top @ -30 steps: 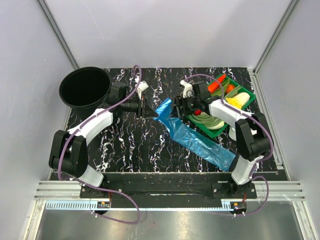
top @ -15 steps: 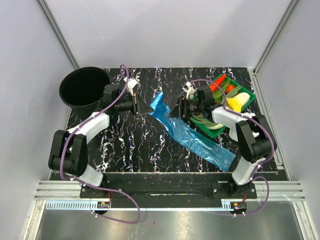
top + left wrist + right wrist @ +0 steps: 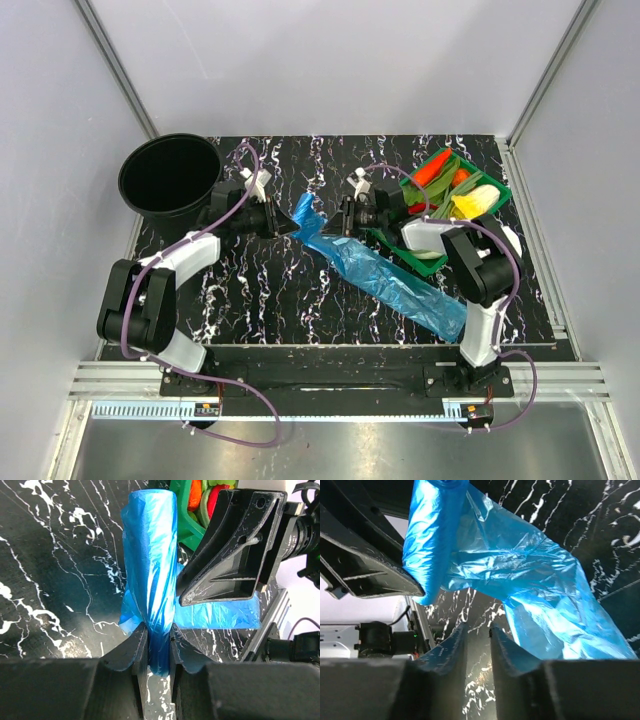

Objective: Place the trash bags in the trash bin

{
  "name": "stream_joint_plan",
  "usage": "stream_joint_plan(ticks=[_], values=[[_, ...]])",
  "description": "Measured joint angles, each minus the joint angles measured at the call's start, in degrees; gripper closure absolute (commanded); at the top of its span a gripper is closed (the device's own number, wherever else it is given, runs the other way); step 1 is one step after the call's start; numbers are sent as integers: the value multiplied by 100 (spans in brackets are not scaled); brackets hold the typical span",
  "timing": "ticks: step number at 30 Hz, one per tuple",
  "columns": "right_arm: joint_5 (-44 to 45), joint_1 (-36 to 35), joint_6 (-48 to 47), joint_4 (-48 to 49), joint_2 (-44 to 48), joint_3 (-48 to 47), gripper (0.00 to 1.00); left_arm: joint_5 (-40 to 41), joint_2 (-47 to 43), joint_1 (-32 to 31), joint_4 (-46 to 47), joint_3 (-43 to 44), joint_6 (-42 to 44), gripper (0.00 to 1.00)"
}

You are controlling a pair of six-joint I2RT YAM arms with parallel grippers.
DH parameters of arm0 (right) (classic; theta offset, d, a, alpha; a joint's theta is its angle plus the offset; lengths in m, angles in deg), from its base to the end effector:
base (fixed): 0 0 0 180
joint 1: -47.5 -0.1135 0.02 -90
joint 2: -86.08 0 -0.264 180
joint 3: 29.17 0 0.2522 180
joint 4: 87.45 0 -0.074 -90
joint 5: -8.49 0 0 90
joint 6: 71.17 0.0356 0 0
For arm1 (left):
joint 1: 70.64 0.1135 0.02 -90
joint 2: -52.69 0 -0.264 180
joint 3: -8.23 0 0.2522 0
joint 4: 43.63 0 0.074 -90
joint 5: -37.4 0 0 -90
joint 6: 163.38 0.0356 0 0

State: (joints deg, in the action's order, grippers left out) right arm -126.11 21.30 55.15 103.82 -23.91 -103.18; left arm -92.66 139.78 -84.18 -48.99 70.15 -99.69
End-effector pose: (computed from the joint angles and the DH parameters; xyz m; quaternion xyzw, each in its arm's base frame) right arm 0.3520 0.2011 0.1719 -0.1352 0.7941 0.5321 0.2608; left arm 0.3077 -0.0977 0.2185 0.0781 0.8296 -0.4384 0.3367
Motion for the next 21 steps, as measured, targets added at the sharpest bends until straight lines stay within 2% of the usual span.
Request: stream_joint_plan(ticks=[3,6,15,21], values=[[13,-144,9,164,-197,-107,70,142,2,0,-61,0,103,100],[201,-306,-153,-74,-398,-323,62,236,7,0,-142,0,173,100],[664,-527,-557,-503,-688,-879,84,455,87,-2,-201,-2,258,100],[708,-529,-704,-542,-973,-1049,93,490,240,0,-275,-9,299,100]])
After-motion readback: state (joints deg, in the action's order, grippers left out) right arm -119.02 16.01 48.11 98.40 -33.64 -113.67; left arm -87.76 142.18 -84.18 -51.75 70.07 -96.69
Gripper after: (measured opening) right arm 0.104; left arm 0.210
